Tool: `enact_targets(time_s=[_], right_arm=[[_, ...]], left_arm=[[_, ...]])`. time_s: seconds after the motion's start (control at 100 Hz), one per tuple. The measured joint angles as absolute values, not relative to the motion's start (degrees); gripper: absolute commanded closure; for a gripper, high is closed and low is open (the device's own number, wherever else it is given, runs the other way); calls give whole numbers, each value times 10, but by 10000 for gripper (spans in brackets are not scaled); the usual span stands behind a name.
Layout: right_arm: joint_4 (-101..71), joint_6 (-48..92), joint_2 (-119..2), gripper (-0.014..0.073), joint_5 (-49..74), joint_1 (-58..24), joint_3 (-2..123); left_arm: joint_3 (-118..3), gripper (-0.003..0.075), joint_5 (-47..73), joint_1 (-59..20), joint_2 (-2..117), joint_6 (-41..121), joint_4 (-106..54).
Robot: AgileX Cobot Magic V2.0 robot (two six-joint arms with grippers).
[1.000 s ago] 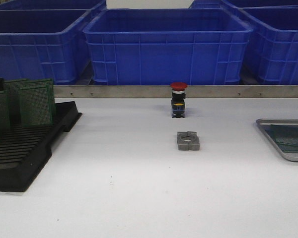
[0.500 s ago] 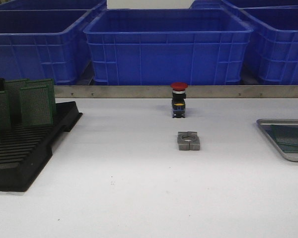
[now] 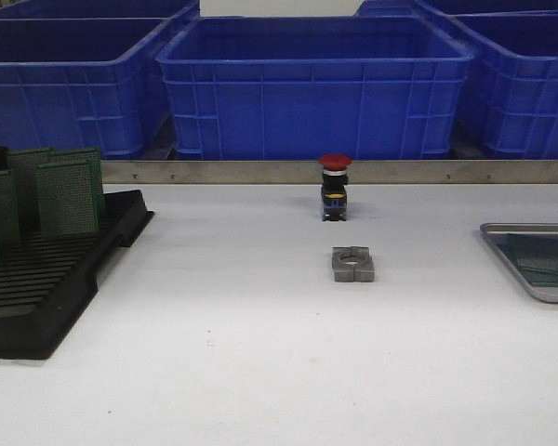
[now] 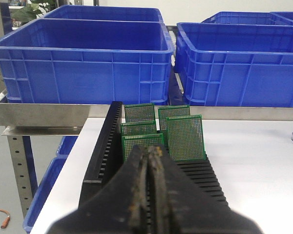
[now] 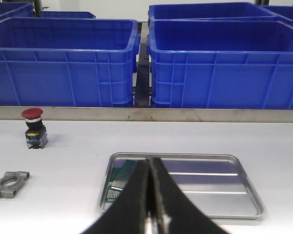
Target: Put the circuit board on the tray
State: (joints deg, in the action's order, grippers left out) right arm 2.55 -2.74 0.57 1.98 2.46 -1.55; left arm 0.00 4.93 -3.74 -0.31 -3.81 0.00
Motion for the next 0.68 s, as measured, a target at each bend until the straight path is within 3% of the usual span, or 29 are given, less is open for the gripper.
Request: enact_targets(time_s=[0.68], right_arm=[[22,-23,6,654,20,25,-16]], left_arm=[[0,741,49,-37,-3,-38,0]])
